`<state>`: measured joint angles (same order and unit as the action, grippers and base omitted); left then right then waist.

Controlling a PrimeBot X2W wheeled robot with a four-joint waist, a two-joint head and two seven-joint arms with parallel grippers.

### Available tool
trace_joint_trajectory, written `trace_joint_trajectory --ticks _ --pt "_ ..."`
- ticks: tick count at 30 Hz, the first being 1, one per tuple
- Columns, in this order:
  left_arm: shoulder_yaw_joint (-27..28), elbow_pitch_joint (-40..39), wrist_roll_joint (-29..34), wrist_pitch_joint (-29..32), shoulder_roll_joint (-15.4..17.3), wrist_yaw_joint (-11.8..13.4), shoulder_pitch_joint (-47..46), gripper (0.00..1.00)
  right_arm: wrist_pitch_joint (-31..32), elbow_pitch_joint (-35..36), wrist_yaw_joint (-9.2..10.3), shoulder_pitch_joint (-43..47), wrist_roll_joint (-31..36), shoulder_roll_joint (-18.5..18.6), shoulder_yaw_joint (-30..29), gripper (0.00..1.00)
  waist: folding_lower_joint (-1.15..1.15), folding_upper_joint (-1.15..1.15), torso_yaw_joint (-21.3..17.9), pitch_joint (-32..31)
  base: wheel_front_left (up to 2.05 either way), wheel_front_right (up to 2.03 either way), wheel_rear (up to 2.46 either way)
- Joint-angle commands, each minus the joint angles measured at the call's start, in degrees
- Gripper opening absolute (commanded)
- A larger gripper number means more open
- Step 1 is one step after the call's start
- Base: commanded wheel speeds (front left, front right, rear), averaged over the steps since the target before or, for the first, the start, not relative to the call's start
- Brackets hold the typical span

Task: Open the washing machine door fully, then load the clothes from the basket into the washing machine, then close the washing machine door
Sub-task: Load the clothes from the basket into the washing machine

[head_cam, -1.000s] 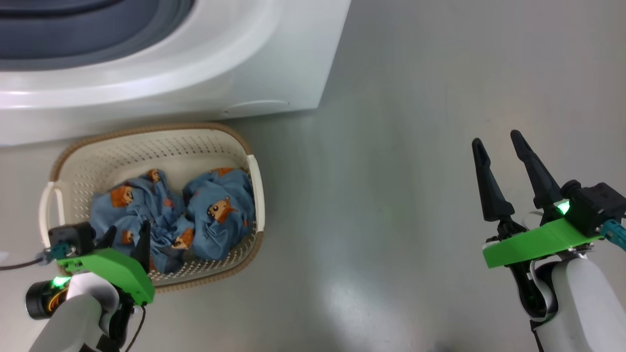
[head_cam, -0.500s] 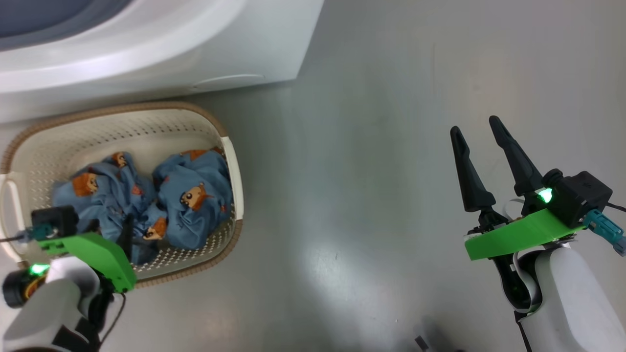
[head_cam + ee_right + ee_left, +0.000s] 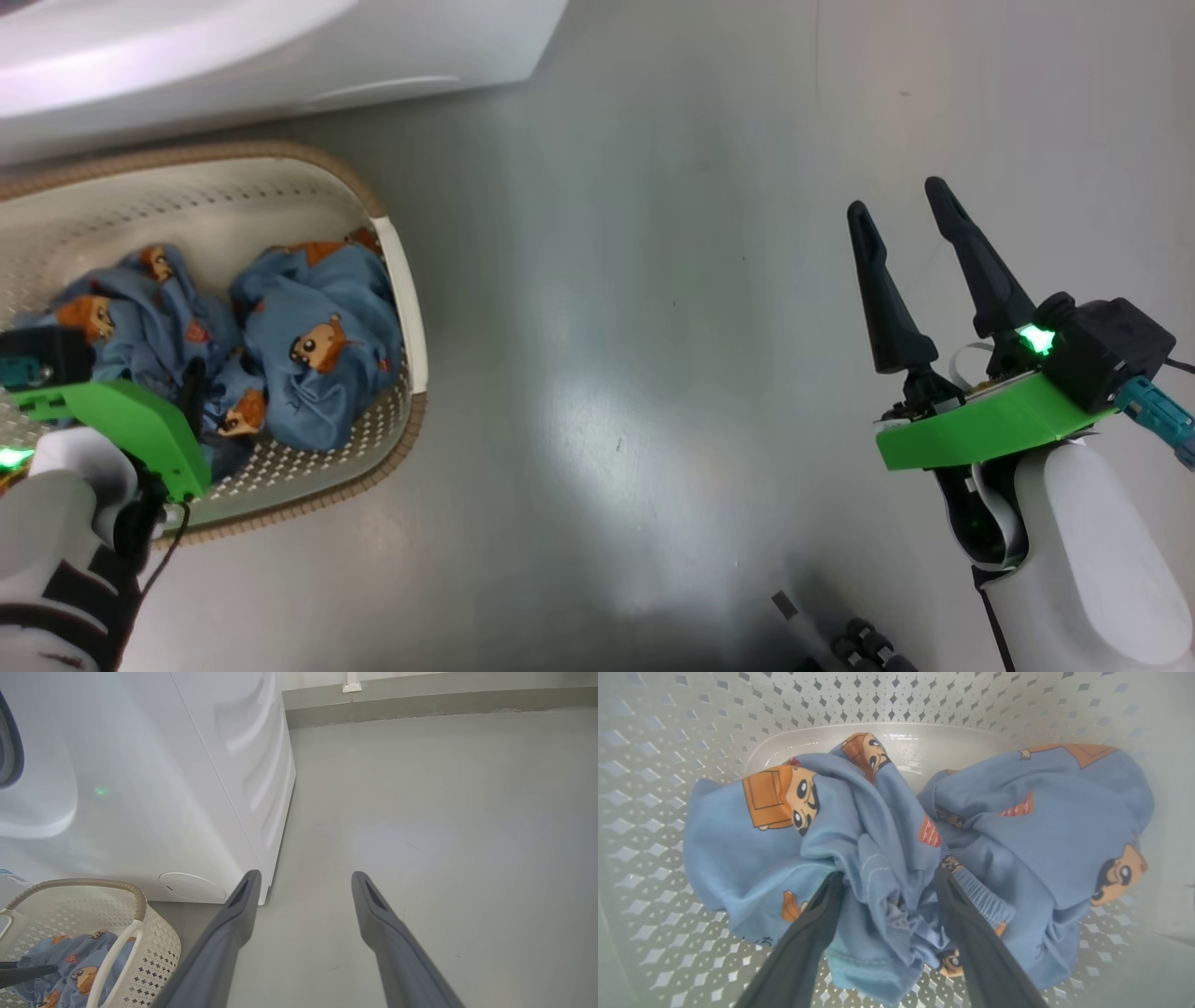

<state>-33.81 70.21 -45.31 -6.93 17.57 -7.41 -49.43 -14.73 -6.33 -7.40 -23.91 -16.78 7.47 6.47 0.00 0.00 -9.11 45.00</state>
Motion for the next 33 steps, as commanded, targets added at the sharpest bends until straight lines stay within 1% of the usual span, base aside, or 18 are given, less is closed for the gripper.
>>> trace_joint_trajectory --ticks 1,11,12,14,15,21,23,33 --pt "0.4 0.5 -0.8 0.5 3.0 -0.1 -0.6 1.0 -0.3 1.7 -0.09 0.5 0.5 -0.3 1.2 1.0 0.0 0.0 -0.8 1.8 0.0 0.0 0.0" --pt "-1.6 2.0 -1.7 2.7 3.3 -0.1 -3.0 1.0 -0.3 2.5 -0.09 -0.4 0.8 -0.9 2.4 1.0 0.0 0.0 -1.6 3.6 0.0 0.0 0.0" --pt "-1.8 2.2 -1.7 3.0 3.3 -0.1 -3.1 0.79 -0.3 2.6 -0.09 -0.4 0.8 -0.9 2.5 1.0 0.0 0.0 -1.7 3.6 0.0 0.0 0.0" --pt "-2.0 2.5 -2.0 3.6 3.3 -0.1 -3.2 0.16 -0.3 2.7 -0.09 -0.3 0.9 -1.0 2.6 1.0 0.0 0.0 -1.9 3.5 0.0 0.0 0.0" --pt "-2.0 2.6 -2.2 3.3 3.4 -0.1 -3.3 0.0 -0.3 2.7 -0.09 -0.3 0.9 -1.0 2.6 1.0 0.0 0.0 -1.9 3.5 0.0 0.0 0.0" --pt "-2.0 3.1 -3.2 1.2 2.9 -0.1 -3.2 0.0 -0.3 2.6 -0.09 -0.1 0.9 -1.2 1.7 1.0 0.0 0.0 -1.2 1.8 0.0 0.0 0.0" --pt "-1.7 3.2 -3.7 -0.4 2.5 -0.1 -2.7 0.0 -0.3 2.4 -0.09 0.1 0.9 -1.3 1.3 1.0 0.0 0.0 -0.7 0.7 0.0 0.0 0.0" --pt "-0.8 2.6 -5.7 -7.1 0.3 -0.1 2.6 0.0 -0.3 0.7 -0.09 2.4 0.2 -0.8 0.4 1.0 0.0 0.0 2.1 -8.8 0.0 0.0 0.0"
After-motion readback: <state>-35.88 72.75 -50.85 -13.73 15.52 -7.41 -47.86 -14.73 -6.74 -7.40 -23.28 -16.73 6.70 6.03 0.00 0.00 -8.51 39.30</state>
